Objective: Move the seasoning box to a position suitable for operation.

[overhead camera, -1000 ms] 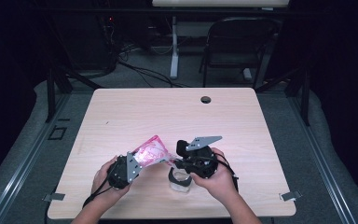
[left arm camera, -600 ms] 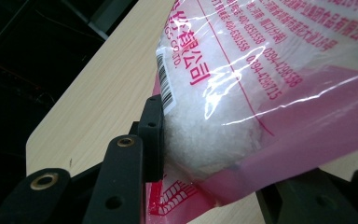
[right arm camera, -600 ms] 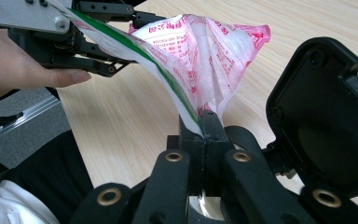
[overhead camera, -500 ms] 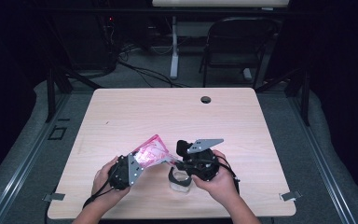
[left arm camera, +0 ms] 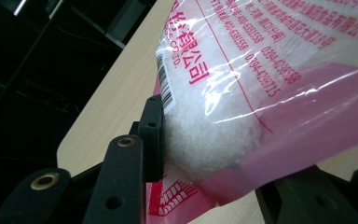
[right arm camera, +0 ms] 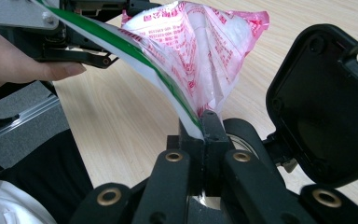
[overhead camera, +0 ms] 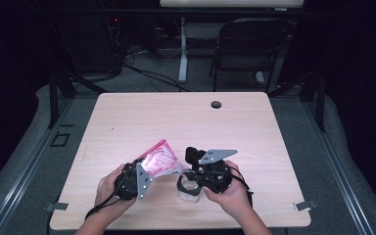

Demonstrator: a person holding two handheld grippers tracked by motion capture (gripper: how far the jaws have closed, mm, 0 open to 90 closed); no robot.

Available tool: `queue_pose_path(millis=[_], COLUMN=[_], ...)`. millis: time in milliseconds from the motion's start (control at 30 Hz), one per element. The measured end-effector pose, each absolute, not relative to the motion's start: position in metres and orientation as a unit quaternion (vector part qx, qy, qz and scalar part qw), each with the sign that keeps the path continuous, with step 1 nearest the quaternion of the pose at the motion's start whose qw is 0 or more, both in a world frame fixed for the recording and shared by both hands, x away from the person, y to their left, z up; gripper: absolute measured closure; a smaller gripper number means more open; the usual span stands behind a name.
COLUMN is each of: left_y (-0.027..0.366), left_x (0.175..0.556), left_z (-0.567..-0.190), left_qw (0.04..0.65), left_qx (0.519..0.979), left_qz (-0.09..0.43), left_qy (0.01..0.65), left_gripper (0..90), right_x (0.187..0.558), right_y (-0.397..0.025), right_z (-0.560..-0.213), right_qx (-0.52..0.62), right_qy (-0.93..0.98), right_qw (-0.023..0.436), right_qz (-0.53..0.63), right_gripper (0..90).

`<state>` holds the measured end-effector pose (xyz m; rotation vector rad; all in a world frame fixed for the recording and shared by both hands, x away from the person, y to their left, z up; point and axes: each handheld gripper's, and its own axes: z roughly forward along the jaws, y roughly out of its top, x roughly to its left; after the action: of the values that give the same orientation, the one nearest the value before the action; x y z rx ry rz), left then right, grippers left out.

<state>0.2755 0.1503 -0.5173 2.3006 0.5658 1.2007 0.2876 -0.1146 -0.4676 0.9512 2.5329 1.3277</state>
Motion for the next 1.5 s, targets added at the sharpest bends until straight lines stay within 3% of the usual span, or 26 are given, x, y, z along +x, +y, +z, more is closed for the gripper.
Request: queue_pose_path(millis=[767, 1500], left_y=[0.141, 0.135], left_x=[0.269, 0.26], left_z=[-0.505, -0.503], left_qw=[0.21, 0.201], left_qx=[0.829, 0.824], left_qz=[0.493, 0.511], left_qy=[0.16, 0.137], left_gripper=[64.5, 65.0], right_x=[0.28, 0.276], right_y=[-0.122, -0.129], right_z=[-0.471, -0.473], right_qx=[0.319, 0.328], right_qy=[0.837, 0.833], right_qw=[0.076, 0.054], right_qz=[0.438, 0.442], right_gripper=[90.0, 90.0])
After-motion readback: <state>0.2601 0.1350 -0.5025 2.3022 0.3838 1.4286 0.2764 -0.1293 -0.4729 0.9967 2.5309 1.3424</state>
